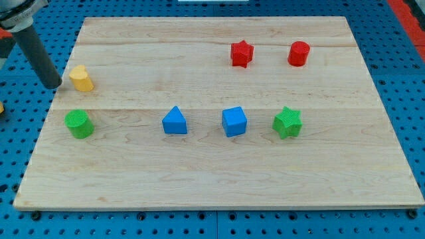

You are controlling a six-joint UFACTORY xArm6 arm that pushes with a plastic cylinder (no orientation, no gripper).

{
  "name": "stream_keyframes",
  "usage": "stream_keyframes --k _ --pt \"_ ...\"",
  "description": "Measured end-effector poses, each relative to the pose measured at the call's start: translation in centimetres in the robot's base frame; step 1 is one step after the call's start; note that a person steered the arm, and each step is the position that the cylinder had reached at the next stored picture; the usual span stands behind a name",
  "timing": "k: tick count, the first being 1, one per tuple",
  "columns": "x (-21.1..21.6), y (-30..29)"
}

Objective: Move the yellow heart towards the center

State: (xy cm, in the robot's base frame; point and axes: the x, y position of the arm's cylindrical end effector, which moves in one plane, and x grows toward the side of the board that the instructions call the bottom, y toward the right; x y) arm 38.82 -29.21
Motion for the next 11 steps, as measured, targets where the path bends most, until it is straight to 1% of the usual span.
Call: stream_keyframes --k 1,2,3,4,5,6,7,8,9,10,11 --pt "0.0 0.5" --pt "-0.4 3.9" --pt "-2.3 9.5" --pt "-3.3 15.8" --pt "-2.3 14.5" --pt "-5.7 15.2" --pt "-6.8 23.4" --pt "-4.8 19.0" --pt "-7.0 12.2" --pt "-12.1 12.9" --pt "-11.4 15.9"
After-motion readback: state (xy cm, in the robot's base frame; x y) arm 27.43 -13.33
